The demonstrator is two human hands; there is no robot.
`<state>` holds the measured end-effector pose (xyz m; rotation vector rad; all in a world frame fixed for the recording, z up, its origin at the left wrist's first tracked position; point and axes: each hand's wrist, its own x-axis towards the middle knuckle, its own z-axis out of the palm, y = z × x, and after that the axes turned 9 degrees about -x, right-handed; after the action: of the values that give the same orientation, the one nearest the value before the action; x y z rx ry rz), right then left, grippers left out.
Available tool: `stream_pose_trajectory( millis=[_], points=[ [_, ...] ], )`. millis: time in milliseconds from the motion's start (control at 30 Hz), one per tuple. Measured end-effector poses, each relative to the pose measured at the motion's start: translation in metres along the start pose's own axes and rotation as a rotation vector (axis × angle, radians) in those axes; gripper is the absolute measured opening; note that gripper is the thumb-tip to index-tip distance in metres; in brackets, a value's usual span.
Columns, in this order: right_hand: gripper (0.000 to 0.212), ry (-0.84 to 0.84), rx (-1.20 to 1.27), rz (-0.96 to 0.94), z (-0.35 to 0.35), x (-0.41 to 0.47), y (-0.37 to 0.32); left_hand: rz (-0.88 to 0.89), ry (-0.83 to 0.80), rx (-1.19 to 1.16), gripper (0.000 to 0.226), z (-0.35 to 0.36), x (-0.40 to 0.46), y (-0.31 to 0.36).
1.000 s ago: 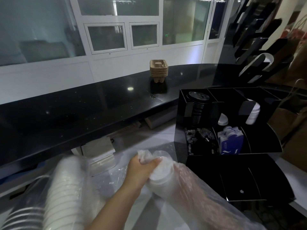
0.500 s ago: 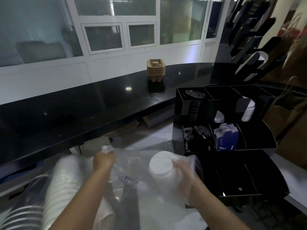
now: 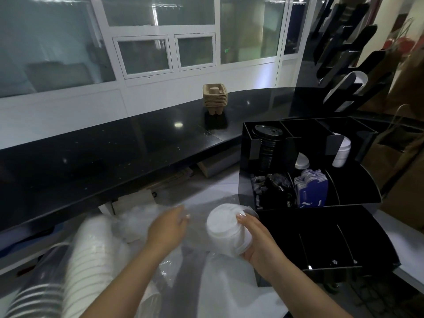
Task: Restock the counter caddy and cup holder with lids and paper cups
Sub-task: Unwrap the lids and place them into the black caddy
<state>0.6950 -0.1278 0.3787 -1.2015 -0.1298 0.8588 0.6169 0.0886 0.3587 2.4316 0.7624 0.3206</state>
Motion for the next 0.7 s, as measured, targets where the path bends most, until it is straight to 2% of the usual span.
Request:
stream_pose_trajectory(
  millis=[100, 200, 267, 367, 500, 567, 700],
  points=[
    [0.056, 0.003, 0.04, -0.016, 0.001, 0.002, -0.001, 0.062, -0.376, -0.089, 0.072, 0.027, -0.006, -0.002],
    [0.05, 0.006, 0.007, -0.027, -0.003, 0.0, -0.003, -0.074, -0.546, -0.061, 0.078, 0.046, -0.013, -0.026],
    [0.054, 0.002, 0.006, -0.017, -0.008, -0.002, -0.004, -0.157, -0.534, 0.092, 0.087, 0.055, -0.022, -0.046],
    [0.06, 0.001, 0.016, -0.028, -0.015, -0.005, -0.008, -0.21, -0.502, 0.33, 0.081, 0.06, -0.026, -0.064],
    [0.06, -0.01, 0.024, -0.048, -0.022, -0.008, -0.018, -0.249, -0.495, 0.312, 0.081, 0.058, -0.018, -0.049],
    [0.061, -0.005, 0.028, -0.063, -0.022, -0.009, -0.021, -0.228, -0.427, 0.171, 0.077, 0.052, -0.013, -0.03],
    [0.064, -0.036, 0.03, -0.113, -0.02, -0.015, -0.029, -0.106, -0.093, -0.393, 0.04, 0.033, -0.008, 0.027]
  ],
)
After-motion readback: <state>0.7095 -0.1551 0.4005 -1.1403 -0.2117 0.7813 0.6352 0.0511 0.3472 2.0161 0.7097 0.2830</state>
